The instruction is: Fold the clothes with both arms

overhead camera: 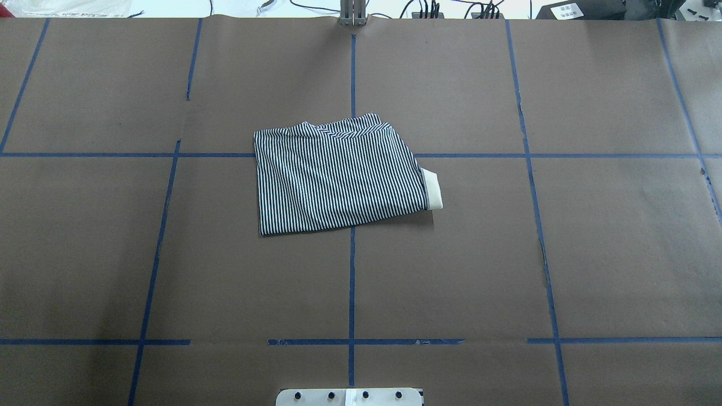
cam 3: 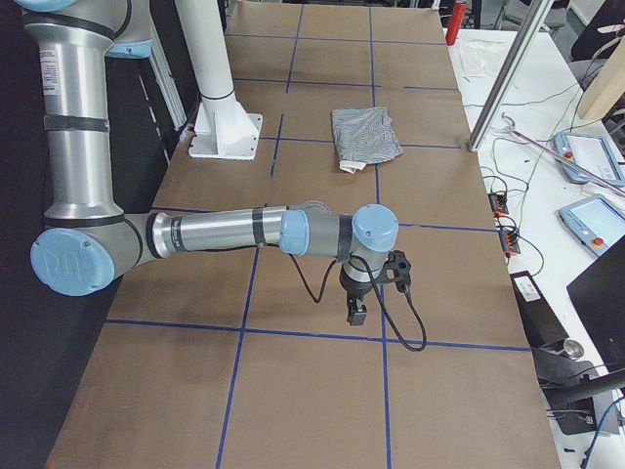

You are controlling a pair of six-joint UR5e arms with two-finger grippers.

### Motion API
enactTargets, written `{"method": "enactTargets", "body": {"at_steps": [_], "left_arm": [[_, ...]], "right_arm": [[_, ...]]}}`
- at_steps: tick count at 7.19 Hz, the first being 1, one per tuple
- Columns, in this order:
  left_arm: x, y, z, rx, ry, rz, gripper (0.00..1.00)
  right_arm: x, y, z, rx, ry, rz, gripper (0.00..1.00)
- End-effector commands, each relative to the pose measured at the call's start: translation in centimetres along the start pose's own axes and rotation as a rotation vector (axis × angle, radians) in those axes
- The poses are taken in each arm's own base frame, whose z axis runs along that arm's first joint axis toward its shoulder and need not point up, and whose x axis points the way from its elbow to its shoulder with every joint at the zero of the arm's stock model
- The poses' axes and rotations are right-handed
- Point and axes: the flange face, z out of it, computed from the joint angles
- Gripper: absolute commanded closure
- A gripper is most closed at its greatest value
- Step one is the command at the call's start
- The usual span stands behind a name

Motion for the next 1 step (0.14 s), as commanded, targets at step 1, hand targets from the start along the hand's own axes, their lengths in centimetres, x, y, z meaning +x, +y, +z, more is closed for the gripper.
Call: {"method": "enactTargets", "body": {"at_steps": [1], "left_arm": [[-0.41,-0.6,-1.92,0.04,0.008,-0.014,0.0]], "right_arm": [[-0.03,0.04,-0.06,0.004,-0.005,0.001,0.0]]}}
